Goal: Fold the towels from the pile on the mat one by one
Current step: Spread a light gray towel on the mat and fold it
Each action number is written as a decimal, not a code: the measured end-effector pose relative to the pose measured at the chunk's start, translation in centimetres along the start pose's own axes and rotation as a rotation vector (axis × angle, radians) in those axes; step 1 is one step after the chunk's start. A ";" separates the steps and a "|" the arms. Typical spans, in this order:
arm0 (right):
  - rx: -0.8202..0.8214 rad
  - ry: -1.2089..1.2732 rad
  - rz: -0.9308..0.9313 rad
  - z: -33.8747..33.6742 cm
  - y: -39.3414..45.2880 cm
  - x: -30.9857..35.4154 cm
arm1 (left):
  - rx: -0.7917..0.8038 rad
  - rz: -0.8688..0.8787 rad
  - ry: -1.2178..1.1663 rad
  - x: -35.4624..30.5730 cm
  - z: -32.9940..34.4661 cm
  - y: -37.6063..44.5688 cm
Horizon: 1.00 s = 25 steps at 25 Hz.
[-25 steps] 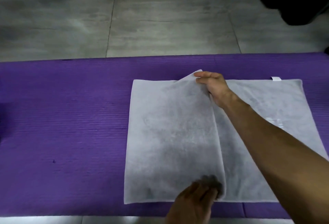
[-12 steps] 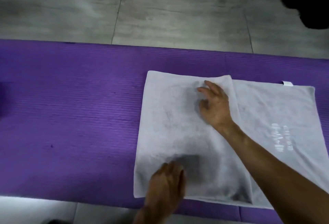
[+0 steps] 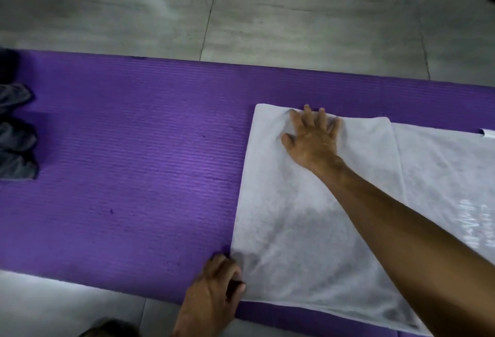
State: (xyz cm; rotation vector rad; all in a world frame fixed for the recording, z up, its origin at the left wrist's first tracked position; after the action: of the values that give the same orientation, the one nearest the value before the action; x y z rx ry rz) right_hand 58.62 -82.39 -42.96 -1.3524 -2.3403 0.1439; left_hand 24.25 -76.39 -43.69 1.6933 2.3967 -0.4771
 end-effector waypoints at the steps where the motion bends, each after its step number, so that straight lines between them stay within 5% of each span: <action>1: -0.049 -0.047 -0.008 -0.4 0.3 1.9 | 0.018 -0.128 -0.032 0.0 -0.2 0.2; 5: -0.124 0.086 -0.049 0.6 -0.7 8.7 | 0.156 -0.548 -0.167 -0.9 -0.3 0.3; 8: -0.078 0.183 0.095 0.7 0.1 9.8 | 0.294 -0.580 -0.130 -1.0 0.0 0.4; 14: -0.009 0.435 0.052 1.0 1.5 13.4 | 0.203 -0.635 -0.544 3.9 -3.3 -0.3; 20: 0.234 0.842 -0.157 3.2 3.3 22.8 | 0.074 -0.842 -0.506 16.7 -7.5 -4.2; 22: 0.317 0.903 -0.190 4.2 1.4 23.1 | 0.051 -0.848 -0.333 17.7 -8.5 -4.8; 25: 0.088 0.992 -0.259 4.1 -4.1 18.0 | -0.095 -0.744 -0.100 13.3 -8.6 -3.0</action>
State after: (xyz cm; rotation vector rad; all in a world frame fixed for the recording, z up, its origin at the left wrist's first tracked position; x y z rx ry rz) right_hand 45.92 -68.80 -39.79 -0.7733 -1.5915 -0.4093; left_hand 17.29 -62.53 -39.41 0.6673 2.8496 -0.5064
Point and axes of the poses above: each hand's wrist, its own y-axis towards the middle knuckle, its own z-axis out of the palm, x = y × z, the point moved 4 cm from there along y, towards the middle knuckle, and after that the axes turned 12 degrees about y, right-handed, at the moved point
